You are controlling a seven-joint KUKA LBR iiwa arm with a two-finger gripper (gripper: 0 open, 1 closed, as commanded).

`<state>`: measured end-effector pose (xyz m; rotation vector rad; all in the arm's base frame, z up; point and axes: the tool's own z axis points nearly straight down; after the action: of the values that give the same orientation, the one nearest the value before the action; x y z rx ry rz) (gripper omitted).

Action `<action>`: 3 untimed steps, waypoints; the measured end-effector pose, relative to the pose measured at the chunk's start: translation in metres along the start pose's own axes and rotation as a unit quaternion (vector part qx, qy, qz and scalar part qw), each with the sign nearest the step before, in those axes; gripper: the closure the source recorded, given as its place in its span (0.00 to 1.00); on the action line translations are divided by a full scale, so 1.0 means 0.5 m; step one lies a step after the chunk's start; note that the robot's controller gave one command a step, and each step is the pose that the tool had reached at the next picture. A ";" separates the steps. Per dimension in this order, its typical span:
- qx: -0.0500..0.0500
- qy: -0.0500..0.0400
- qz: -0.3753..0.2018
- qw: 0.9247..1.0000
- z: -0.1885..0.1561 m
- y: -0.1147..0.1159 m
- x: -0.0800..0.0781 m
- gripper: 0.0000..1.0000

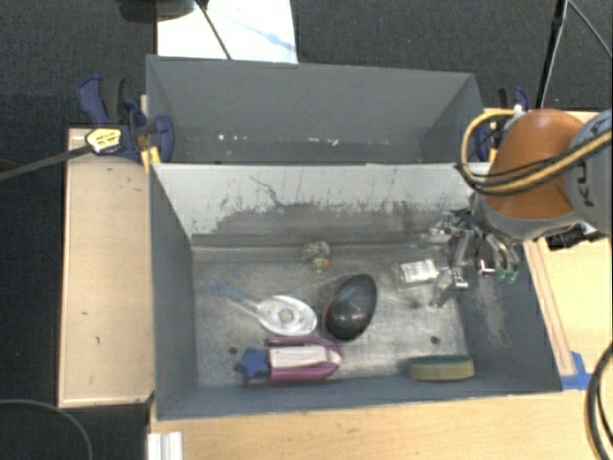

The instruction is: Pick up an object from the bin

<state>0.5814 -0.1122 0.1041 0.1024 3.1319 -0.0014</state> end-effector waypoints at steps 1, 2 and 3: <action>-0.001 0.003 0.015 1.000 0.007 0.060 0.004 0.00; -0.001 0.001 0.091 0.996 0.063 0.038 0.021 0.00; 0.000 0.001 0.089 0.996 0.061 0.038 0.018 0.00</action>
Offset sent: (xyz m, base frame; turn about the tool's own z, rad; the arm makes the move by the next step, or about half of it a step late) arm -0.0011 0.0278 -0.0041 0.0334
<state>0.5738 -0.0925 0.0735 0.3805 3.1130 0.0003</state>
